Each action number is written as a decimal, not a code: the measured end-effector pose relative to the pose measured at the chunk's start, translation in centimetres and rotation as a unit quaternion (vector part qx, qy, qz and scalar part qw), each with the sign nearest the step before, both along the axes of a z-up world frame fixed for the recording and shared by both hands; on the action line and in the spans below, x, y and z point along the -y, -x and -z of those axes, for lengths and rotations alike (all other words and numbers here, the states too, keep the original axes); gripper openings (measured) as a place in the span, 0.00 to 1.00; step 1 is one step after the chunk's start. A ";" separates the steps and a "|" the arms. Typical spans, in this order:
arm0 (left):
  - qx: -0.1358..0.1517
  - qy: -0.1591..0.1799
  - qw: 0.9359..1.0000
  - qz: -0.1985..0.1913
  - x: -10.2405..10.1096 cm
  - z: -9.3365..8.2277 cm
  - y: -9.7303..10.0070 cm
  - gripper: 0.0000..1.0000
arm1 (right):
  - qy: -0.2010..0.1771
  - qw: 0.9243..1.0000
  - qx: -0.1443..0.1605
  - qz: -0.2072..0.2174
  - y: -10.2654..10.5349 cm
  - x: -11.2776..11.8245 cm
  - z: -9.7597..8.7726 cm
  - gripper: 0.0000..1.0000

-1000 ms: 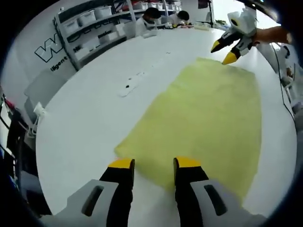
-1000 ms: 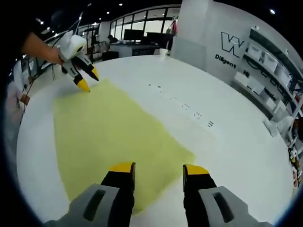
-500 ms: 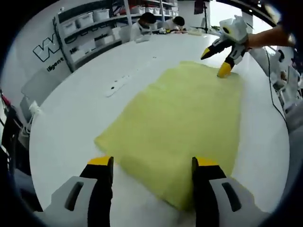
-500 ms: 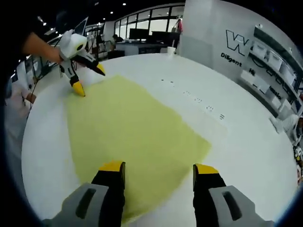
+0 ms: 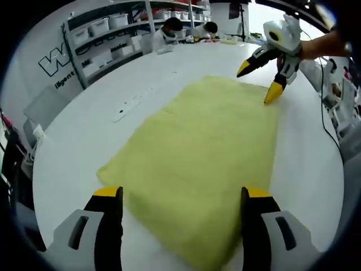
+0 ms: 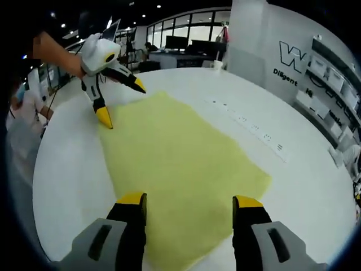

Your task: Fold the garment on the visible template until the final outline fits inside the template.

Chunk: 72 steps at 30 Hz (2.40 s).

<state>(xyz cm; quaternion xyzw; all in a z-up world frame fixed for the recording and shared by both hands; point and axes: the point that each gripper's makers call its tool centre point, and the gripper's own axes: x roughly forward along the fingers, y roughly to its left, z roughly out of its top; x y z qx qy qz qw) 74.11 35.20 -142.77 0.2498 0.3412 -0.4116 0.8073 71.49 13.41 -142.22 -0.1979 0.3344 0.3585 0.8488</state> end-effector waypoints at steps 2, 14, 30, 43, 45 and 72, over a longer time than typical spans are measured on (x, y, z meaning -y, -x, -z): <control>-0.002 -0.002 1.000 0.001 -0.1 0.1 0.2 0.89 | 0.005 1.000 -0.002 -0.008 0.4 -0.2 0.3 0.60; 0.016 0.004 1.000 0.012 2.7 -0.5 0.4 0.89 | -0.014 1.000 -0.001 -0.023 0.9 -4.7 -0.2 0.61; 0.010 0.025 0.999 0.021 6.1 0.0 1.2 0.90 | -0.024 0.999 -0.019 -0.024 1.7 -7.1 1.3 0.61; 0.008 0.009 1.000 -0.007 1.1 0.4 1.4 0.96 | 0.012 0.999 -0.034 -0.004 3.9 -2.0 1.7 0.61; 0.006 0.008 1.000 -0.014 0.4 0.5 1.7 0.97 | 0.014 0.999 -0.038 0.006 4.3 -1.0 1.8 0.60; -0.026 0.007 0.999 0.027 -2.0 0.2 8.8 0.53 | 0.014 0.997 -0.065 0.026 8.5 1.8 1.3 0.51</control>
